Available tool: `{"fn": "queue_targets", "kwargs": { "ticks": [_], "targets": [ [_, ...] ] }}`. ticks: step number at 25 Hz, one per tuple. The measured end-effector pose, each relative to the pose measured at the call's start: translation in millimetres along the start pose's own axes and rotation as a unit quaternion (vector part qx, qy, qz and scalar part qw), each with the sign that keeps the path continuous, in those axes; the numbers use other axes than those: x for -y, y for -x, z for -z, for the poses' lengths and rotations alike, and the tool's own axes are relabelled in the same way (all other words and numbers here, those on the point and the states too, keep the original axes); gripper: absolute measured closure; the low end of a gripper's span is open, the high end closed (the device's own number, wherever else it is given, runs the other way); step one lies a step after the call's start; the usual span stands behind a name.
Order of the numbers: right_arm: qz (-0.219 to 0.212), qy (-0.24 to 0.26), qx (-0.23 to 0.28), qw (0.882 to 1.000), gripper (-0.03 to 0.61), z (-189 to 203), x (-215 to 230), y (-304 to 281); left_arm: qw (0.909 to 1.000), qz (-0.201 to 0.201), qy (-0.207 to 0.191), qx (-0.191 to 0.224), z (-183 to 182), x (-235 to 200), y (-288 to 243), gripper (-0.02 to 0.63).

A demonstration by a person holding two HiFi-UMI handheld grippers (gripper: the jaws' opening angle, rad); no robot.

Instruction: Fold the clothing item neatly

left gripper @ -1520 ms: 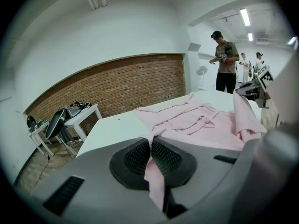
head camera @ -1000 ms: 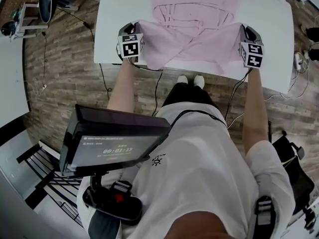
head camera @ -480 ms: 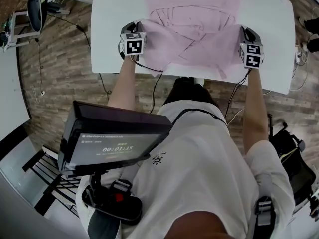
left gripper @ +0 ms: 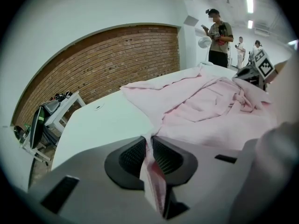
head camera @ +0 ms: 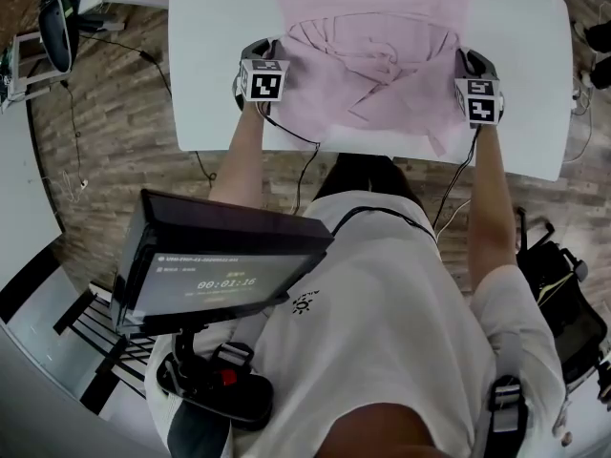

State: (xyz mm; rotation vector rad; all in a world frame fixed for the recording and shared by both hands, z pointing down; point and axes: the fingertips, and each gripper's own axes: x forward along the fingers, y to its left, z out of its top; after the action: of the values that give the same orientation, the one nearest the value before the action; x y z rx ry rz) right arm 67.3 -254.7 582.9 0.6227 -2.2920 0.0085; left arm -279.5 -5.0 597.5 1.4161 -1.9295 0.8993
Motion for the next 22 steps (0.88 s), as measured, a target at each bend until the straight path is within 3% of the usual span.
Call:
{"fn": "queue_targets", "kwargs": {
  "ticks": [6, 15, 22],
  "targets": [
    [-0.011, -0.01, -0.01, 1.0, 0.513, 11, -2, -1, 1.0, -0.003, 0.003, 0.008, -1, -4, -1, 0.48],
    [0.001, -0.012, 0.017, 1.0, 0.453, -5, 1, 17, 0.9981, -0.014, -0.034, 0.05, -37, 0, 19, 0.468],
    [0.001, -0.015, 0.058, 0.998, 0.446, -23, -6, 52, 0.9929, 0.027, -0.069, 0.092, -64, 42, 50, 0.468]
  ]
}}
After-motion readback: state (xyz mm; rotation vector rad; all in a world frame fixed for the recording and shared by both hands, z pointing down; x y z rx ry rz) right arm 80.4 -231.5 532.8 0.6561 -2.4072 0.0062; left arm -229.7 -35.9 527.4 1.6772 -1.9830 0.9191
